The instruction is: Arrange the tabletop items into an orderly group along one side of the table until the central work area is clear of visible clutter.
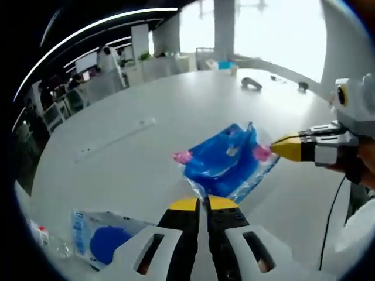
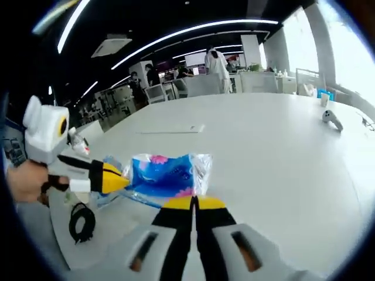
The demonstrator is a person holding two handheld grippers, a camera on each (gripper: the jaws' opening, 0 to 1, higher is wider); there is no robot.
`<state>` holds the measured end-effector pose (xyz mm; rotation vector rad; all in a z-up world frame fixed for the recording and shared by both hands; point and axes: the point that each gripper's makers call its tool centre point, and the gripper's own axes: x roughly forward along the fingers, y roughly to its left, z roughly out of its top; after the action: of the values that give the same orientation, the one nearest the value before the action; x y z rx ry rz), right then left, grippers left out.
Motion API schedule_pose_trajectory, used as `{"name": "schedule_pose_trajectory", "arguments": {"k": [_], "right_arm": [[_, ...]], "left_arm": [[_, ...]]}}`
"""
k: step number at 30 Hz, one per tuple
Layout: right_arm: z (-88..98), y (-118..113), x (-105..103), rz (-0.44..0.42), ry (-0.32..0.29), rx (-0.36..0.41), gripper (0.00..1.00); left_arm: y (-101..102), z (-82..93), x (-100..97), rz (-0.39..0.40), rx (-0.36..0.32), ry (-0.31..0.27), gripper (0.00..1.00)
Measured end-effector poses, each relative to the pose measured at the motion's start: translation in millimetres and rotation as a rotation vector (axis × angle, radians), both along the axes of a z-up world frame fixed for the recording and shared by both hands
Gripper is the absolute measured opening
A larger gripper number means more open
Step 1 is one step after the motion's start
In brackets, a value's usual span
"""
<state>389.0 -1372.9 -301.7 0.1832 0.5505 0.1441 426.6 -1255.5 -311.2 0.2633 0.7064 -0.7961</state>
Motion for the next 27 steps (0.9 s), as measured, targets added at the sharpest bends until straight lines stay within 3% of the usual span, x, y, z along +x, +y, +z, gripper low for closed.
{"name": "schedule_pose_trajectory", "arguments": {"k": [13, 27], "right_arm": [[-38.8, 0, 0, 0.008, 0.092, 0.019, 0.0], [-55.6, 3, 2, 0.009, 0.14, 0.021, 0.0]], "left_arm": [[1, -35.0, -4.2, 0.001, 0.055, 0.071, 0.0], [8, -55.0, -7.4, 0.03, 0.072, 0.124, 0.0]]}}
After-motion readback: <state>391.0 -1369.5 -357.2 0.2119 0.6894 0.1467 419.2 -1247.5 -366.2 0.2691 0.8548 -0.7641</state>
